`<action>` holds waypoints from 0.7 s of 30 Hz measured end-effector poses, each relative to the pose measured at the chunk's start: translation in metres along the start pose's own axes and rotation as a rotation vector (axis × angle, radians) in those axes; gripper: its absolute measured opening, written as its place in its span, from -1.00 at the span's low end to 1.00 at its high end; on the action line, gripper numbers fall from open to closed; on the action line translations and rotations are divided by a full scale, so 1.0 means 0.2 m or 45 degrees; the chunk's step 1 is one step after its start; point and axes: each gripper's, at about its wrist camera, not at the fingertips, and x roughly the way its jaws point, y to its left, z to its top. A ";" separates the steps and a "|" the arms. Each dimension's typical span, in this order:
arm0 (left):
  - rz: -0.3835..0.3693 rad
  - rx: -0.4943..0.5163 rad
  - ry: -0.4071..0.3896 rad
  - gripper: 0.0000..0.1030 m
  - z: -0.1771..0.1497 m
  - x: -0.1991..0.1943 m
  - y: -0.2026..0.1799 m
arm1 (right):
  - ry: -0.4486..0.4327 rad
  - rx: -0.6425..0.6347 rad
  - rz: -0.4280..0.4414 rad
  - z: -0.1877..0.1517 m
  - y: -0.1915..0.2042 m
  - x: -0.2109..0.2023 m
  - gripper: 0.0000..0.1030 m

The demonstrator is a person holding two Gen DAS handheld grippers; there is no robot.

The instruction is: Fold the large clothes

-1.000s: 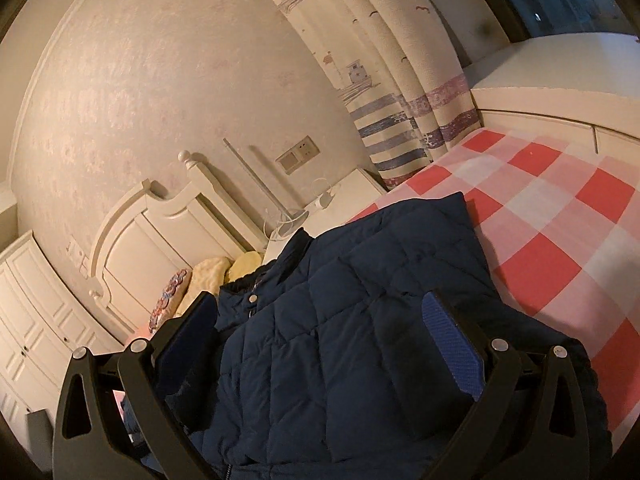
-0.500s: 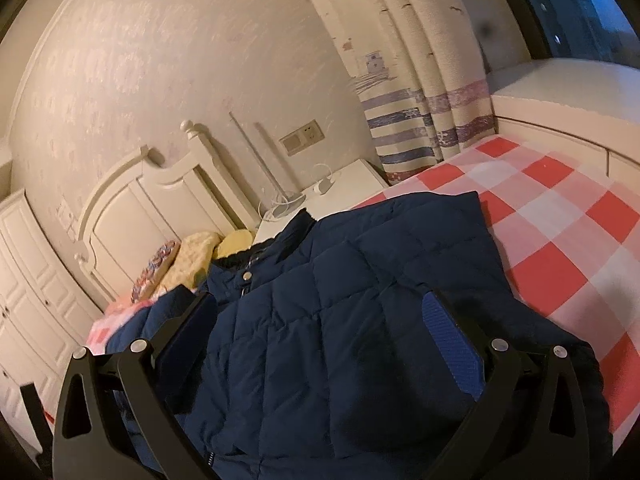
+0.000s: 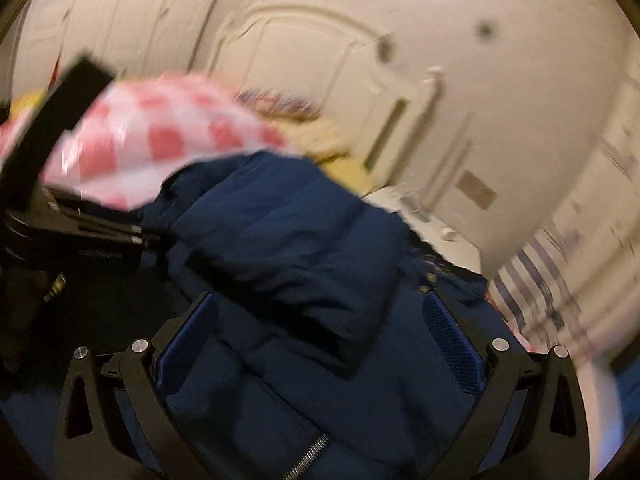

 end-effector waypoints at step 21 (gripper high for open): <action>-0.045 -0.015 0.007 0.18 0.01 0.02 0.01 | -0.096 1.335 0.403 -0.37 -0.78 0.13 -0.19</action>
